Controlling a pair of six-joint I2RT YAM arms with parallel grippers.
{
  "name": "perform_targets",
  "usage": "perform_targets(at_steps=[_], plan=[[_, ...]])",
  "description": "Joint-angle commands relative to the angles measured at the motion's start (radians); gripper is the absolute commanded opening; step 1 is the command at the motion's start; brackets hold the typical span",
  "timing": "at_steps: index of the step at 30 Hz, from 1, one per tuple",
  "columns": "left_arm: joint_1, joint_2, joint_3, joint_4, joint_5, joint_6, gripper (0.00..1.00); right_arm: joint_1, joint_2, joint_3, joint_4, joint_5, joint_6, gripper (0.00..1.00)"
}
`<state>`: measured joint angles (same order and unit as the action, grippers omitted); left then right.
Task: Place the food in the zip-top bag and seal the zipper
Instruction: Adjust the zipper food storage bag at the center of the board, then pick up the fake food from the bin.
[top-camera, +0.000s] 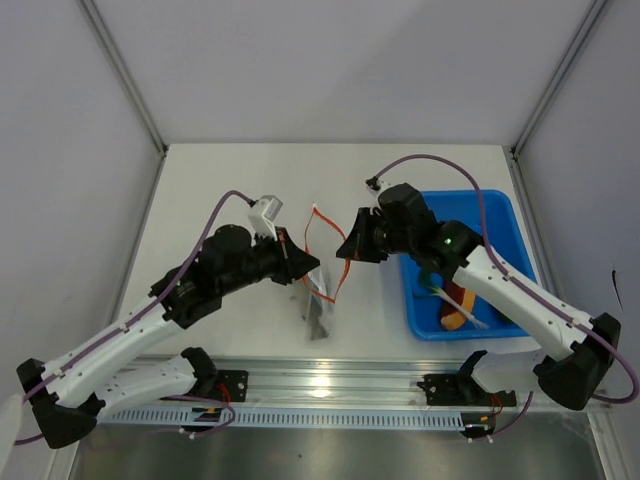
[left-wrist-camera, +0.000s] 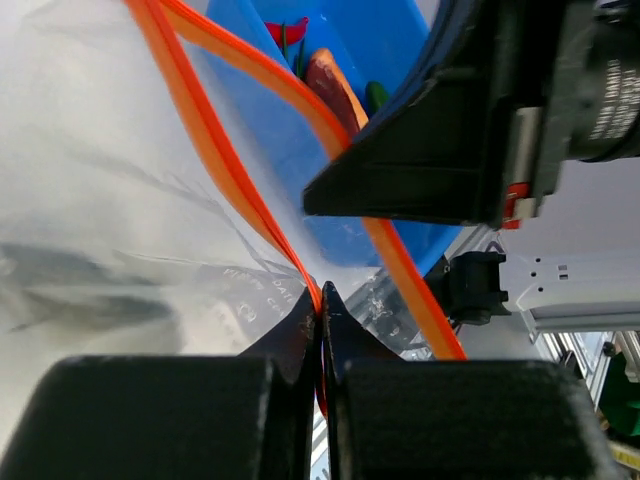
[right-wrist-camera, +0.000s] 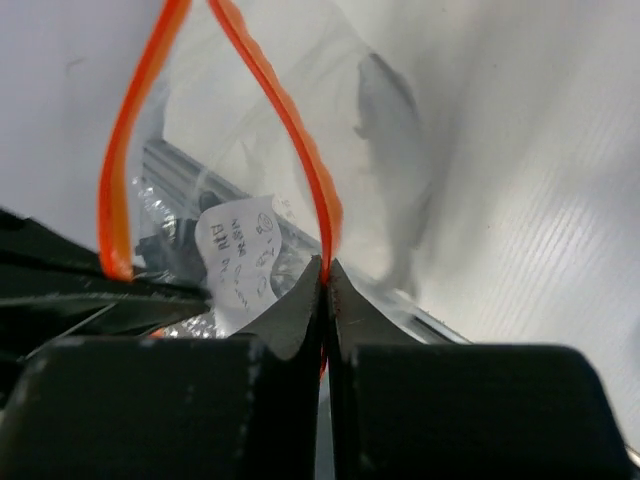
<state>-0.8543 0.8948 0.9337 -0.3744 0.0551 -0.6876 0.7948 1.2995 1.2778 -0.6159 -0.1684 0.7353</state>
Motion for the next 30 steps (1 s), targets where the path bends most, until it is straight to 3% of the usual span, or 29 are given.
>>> perform_targets(at_steps=[1, 2, 4, 6, 8, 10, 13, 16, 18, 24, 30], plan=[[0.006, -0.007, 0.005, -0.001, -0.012, 0.028, 0.01, 0.007, -0.051, 0.022, 0.004, 0.030, -0.028, 0.02], [0.006, 0.003, -0.004, -0.001, -0.011, 0.026, 0.01, 0.007, -0.058, 0.015, 0.010, 0.026, -0.031, 0.05], [0.006, 0.009, -0.015, 0.000, -0.009, 0.026, 0.01, 0.007, -0.055, 0.011, 0.013, 0.012, -0.062, 0.47], [0.005, 0.019, -0.035, 0.014, -0.018, 0.034, 0.01, 0.009, -0.039, 0.031, -0.027, 0.020, -0.085, 0.70], [0.008, 0.030, -0.039, 0.012, -0.027, 0.039, 0.00, 0.009, -0.028, 0.057, -0.063, 0.047, -0.100, 0.73], [0.009, 0.044, -0.045, 0.012, -0.034, 0.043, 0.00, 0.009, -0.034, 0.084, -0.110, 0.062, -0.123, 0.83], [0.014, 0.053, -0.055, 0.022, -0.034, 0.048, 0.01, 0.009, -0.081, 0.140, -0.172, 0.121, -0.149, 0.84], [0.015, 0.056, -0.058, 0.031, -0.034, 0.053, 0.00, -0.011, -0.121, 0.204, -0.293, 0.275, -0.160, 0.85], [0.017, 0.055, -0.056, 0.032, -0.032, 0.060, 0.01, -0.084, -0.138, 0.219, -0.364, 0.349, -0.154, 0.89], [0.018, 0.059, -0.039, 0.035, -0.028, 0.068, 0.01, -0.365, -0.213, 0.149, -0.404, 0.369, -0.198, 0.89], [0.026, 0.058, -0.038, 0.031, -0.023, 0.072, 0.01, -0.511, -0.259, 0.086, -0.332, 0.293, -0.238, 0.89]])
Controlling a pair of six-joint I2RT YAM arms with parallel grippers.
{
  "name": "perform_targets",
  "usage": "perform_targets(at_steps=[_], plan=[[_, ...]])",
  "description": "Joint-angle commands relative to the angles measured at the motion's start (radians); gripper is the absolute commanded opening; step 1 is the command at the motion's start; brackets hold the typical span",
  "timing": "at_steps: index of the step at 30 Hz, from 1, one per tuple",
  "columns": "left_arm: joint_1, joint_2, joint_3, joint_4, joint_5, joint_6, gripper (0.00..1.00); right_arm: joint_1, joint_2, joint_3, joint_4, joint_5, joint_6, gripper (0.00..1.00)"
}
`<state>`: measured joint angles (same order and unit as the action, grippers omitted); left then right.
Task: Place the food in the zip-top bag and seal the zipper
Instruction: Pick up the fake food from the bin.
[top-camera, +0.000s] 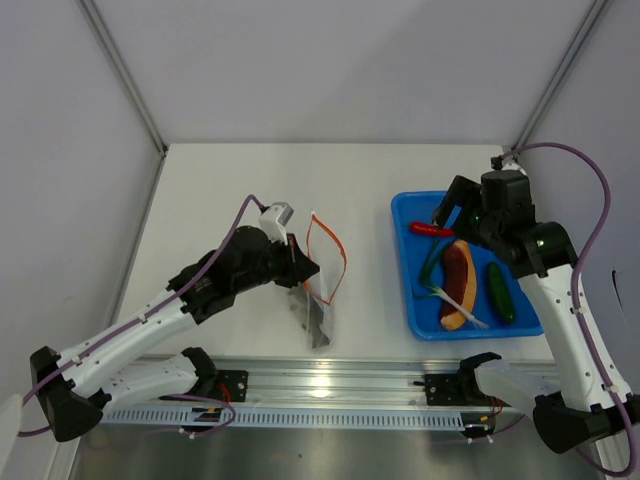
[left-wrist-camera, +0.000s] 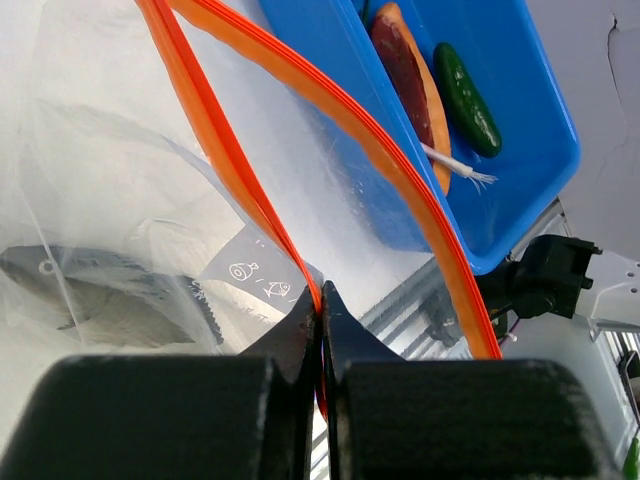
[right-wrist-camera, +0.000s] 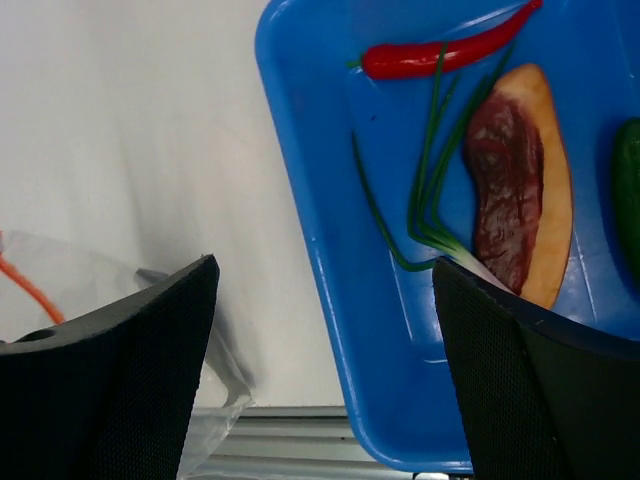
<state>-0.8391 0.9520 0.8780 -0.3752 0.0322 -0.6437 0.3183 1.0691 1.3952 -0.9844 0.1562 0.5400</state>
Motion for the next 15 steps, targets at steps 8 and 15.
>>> perform_targets(at_steps=[8, 15], plan=[[0.012, -0.004, 0.010, 0.048, 0.021, 0.023, 0.01, -0.168, 0.192, -0.130, 0.000, 0.129, -0.092, 0.85], [0.012, -0.018, -0.004, 0.053, 0.034, 0.015, 0.01, -0.159, 0.426, -0.211, 0.108, 0.074, -0.110, 0.79]])
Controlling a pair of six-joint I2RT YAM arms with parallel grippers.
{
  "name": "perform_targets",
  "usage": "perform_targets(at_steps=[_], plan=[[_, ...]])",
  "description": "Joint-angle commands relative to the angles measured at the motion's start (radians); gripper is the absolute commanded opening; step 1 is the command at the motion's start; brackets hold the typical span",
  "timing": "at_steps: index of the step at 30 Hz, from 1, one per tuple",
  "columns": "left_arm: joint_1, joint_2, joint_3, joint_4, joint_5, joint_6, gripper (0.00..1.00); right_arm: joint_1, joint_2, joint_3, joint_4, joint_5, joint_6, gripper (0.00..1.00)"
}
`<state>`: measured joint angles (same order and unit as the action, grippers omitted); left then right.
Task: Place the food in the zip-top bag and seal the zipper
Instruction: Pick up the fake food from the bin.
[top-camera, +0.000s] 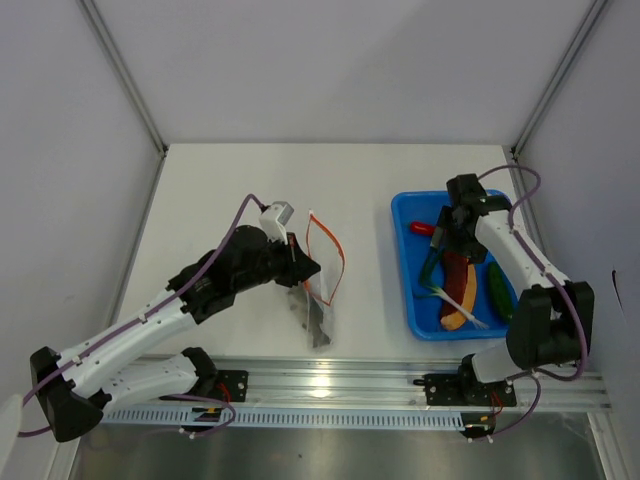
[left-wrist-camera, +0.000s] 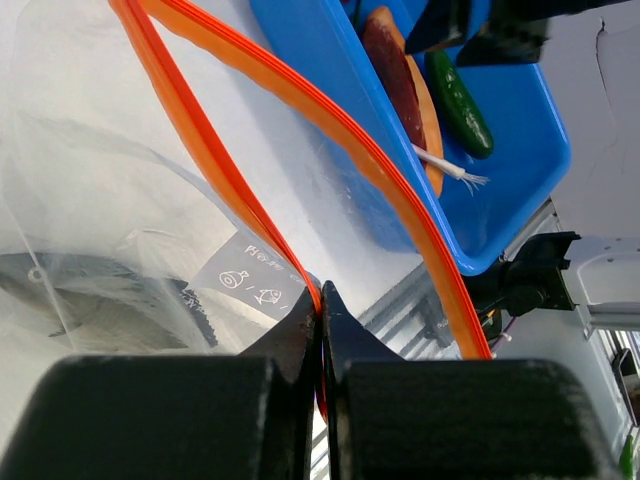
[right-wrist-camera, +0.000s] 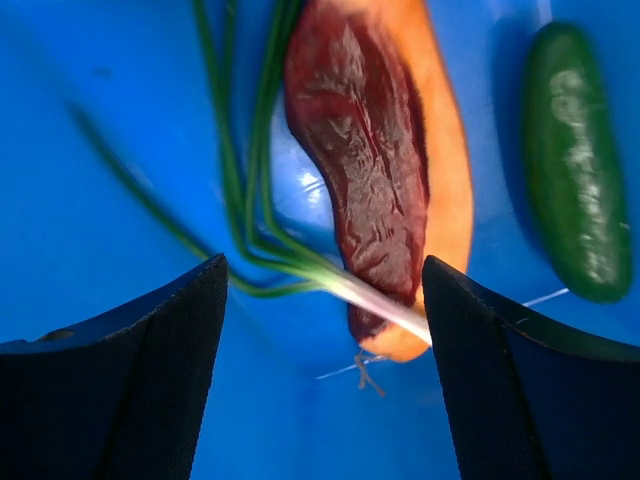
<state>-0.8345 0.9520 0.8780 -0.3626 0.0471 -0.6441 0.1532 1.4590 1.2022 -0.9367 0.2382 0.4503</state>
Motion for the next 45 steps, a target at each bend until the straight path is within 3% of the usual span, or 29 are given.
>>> perform_targets(at_steps=[1, 11, 14, 24, 27, 28, 30, 31, 34, 45], plan=[[0.009, -0.018, -0.005, 0.039, 0.020, 0.015, 0.01, 0.009, 0.079, -0.024, 0.073, 0.002, -0.018, 0.79], [0.012, -0.033, -0.039, 0.047, 0.028, 0.001, 0.00, 0.034, 0.231, -0.036, 0.127, 0.087, -0.012, 0.62], [0.017, -0.032, -0.045, 0.050, 0.037, -0.003, 0.01, 0.039, 0.268, -0.035, 0.119, 0.125, -0.012, 0.51], [0.025, -0.033, -0.051, 0.051, 0.046, -0.005, 0.01, 0.040, 0.363, -0.029, 0.131, 0.196, -0.045, 0.48], [0.025, -0.036, -0.053, 0.048, 0.045, -0.006, 0.01, 0.046, 0.382, -0.033, 0.137, 0.211, -0.050, 0.34], [0.025, -0.036, -0.054, 0.047, 0.045, -0.006, 0.01, 0.048, 0.389, -0.036, 0.139, 0.213, -0.047, 0.24], [0.028, -0.038, -0.054, 0.045, 0.045, -0.008, 0.01, 0.058, 0.388, -0.047, 0.147, 0.233, -0.045, 0.17], [0.026, -0.038, -0.056, 0.045, 0.045, -0.008, 0.01, 0.063, 0.376, -0.049, 0.148, 0.252, -0.042, 0.09], [0.029, -0.038, -0.051, 0.042, 0.045, -0.008, 0.01, 0.086, 0.330, -0.050, 0.142, 0.294, -0.030, 0.01], [0.029, -0.030, -0.050, 0.040, 0.050, -0.011, 0.01, 0.082, -0.027, 0.085, 0.046, 0.310, -0.081, 0.00]])
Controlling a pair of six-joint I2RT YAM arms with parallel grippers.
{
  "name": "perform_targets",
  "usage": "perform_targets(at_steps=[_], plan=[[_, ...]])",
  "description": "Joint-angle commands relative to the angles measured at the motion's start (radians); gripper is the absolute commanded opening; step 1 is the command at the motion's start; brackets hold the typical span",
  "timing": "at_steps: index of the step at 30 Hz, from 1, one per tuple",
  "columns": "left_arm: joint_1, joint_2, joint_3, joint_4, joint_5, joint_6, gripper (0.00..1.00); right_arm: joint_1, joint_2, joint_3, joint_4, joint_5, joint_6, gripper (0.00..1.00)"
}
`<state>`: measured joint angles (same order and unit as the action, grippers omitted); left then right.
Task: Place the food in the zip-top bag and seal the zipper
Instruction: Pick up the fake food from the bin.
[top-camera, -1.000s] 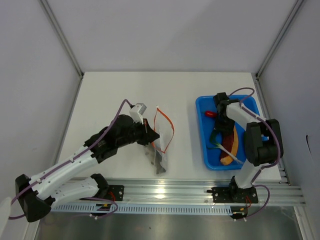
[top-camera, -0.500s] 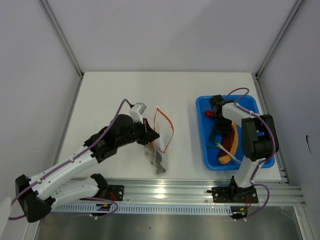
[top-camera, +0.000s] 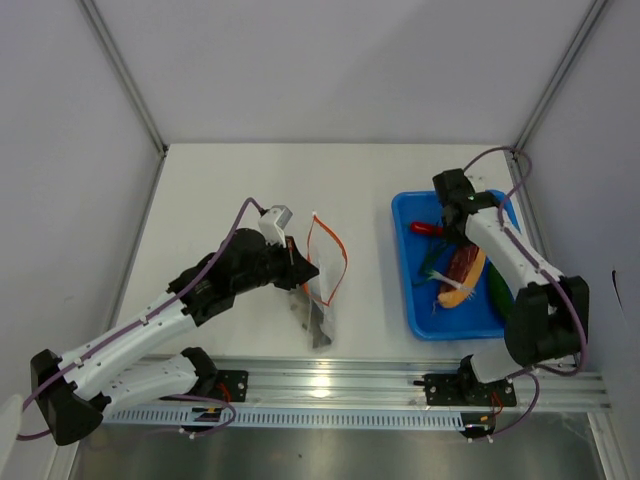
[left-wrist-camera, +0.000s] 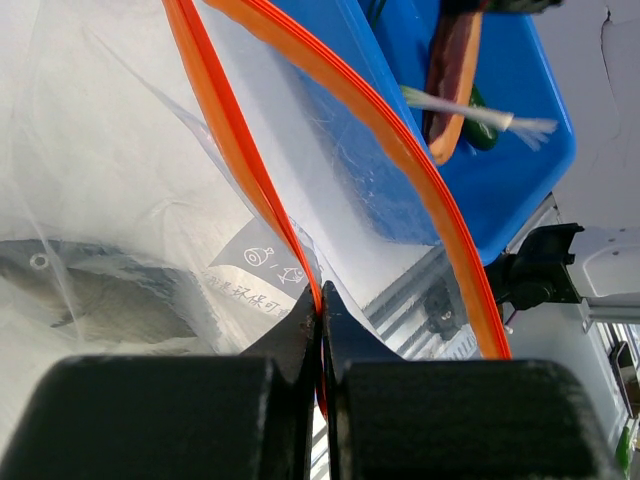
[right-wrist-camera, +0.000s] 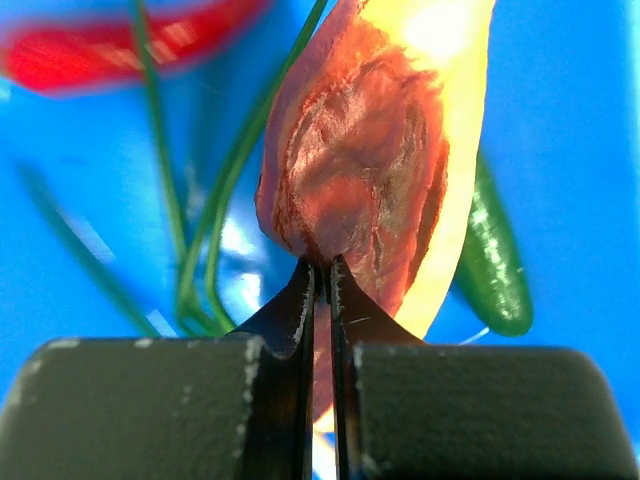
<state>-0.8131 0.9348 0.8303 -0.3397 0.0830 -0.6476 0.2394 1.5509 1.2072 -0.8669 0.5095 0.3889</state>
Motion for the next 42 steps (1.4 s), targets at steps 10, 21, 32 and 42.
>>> perform_targets(at_steps=[10, 21, 32, 42], plan=[[0.008, -0.008, -0.002, 0.018, 0.023, -0.015, 0.01, -0.061, -0.330, 0.155, 0.036, -0.121, -0.071, 0.00], [0.006, -0.007, -0.005, 0.014, 0.027, -0.017, 0.01, -0.048, -0.440, 0.225, 0.117, -0.401, -0.096, 0.00], [0.008, 0.013, 0.012, 0.011, 0.040, -0.020, 0.01, 0.118, -0.473, 0.268, 0.389, -0.700, 0.018, 0.00], [0.008, 0.021, 0.027, 0.008, 0.061, -0.032, 0.01, 0.346, -0.405, 0.247, 0.692, -0.697, 0.050, 0.00]])
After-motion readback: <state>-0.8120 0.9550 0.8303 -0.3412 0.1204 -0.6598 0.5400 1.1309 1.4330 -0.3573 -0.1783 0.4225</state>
